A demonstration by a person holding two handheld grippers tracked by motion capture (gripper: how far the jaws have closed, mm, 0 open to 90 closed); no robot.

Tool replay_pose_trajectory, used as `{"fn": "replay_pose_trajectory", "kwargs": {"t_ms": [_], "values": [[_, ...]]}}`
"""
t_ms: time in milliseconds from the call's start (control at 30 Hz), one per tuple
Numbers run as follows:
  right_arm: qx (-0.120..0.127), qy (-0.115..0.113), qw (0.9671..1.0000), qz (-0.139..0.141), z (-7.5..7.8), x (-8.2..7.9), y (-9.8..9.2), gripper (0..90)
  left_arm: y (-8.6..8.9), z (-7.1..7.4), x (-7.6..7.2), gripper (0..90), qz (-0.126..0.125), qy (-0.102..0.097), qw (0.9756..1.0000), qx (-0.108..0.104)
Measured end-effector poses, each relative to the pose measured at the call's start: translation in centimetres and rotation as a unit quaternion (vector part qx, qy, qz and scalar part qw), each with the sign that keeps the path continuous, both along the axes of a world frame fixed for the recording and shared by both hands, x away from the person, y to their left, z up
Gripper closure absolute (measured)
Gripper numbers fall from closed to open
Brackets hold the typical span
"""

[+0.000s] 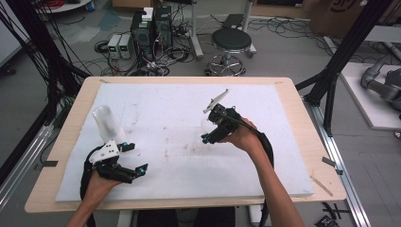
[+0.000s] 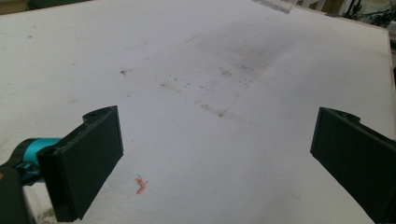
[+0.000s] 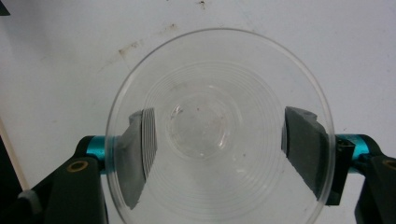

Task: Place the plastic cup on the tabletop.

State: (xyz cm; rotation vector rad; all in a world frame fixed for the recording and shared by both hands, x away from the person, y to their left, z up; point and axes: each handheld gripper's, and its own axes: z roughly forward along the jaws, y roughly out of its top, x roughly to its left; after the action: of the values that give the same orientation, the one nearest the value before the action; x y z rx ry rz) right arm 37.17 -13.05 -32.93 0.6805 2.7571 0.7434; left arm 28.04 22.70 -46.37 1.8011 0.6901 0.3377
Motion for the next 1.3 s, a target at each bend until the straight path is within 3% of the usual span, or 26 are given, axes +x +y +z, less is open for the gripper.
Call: {"fn": "replay_pose_trajectory", "kwargs": {"t_ms": [333, 700, 1300], "values": [[0.001, 0.002, 1.0, -0.004, 0.0, 0.1, 0.0, 26.9, 0.2, -0.2, 0.0, 2.4, 0.002, 0.0, 1.0, -0.003], [-0.009, 0.015, 0.9998, -0.011, -1.8, 1.0, 0.7, 26.9, 0.3, -0.2, 0.0, 2.4, 0.002, -0.004, 1.0, -0.007], [-0.068, 0.008, 0.9976, -0.011, -4.2, 2.1, 3.4, 26.5, 0.4, -0.3, 0.0, 2.4, 0.002, -0.003, 0.9999, -0.013]]}}
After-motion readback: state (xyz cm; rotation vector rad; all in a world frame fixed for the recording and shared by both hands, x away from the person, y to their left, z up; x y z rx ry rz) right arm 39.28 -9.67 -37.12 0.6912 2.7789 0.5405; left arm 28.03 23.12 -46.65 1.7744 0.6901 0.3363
